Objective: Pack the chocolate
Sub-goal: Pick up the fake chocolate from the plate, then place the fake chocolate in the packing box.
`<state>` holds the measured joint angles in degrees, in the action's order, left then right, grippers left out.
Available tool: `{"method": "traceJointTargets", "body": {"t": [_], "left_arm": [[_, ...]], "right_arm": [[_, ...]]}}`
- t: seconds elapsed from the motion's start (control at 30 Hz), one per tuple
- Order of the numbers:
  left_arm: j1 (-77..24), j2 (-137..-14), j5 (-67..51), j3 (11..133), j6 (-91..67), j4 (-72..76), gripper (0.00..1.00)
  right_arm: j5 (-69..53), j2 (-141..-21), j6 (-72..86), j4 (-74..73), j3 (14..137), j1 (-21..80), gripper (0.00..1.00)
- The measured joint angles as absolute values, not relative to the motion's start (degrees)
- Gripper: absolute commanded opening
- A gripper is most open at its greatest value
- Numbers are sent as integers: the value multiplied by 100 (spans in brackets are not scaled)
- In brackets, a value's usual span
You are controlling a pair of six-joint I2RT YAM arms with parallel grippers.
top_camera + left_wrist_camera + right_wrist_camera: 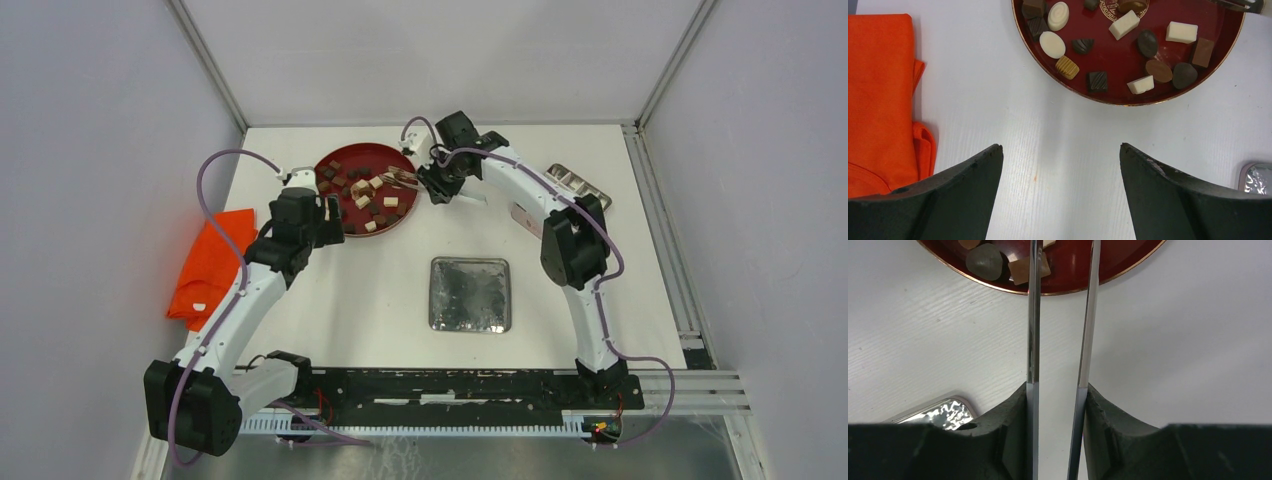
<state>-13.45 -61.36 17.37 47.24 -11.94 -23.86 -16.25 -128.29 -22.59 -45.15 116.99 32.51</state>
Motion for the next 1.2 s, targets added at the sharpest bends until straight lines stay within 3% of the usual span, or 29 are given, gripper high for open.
{"method": "traceJointTargets", "body": {"t": [0.2, 0.47, 0.8, 0.97, 1.2], "left_arm": [[-1347, -6134, 1726, 4724, -1194, -2386, 91], [-1345, -6086, 1623, 4724, -1194, -2383, 90], [-1347, -5996, 1446, 4722, -1194, -2383, 90], [-1345, -5933, 1382, 4722, -1194, -2379, 90], [-1345, -5896, 1291, 4722, -1194, -2370, 90]], "right_arm": [[-1806, -12230, -2265, -4381, 11277, 3229, 0], [-2110, -10667, -2316, -4174, 9671, 2888, 0], [-2335, -8908, -2480, -3835, 7662, 1160, 0], [-2351, -8562, -2665, -3863, 6888, 351, 1], [-2467, -8519, -3004, -3870, 6694, -602, 3]]}}
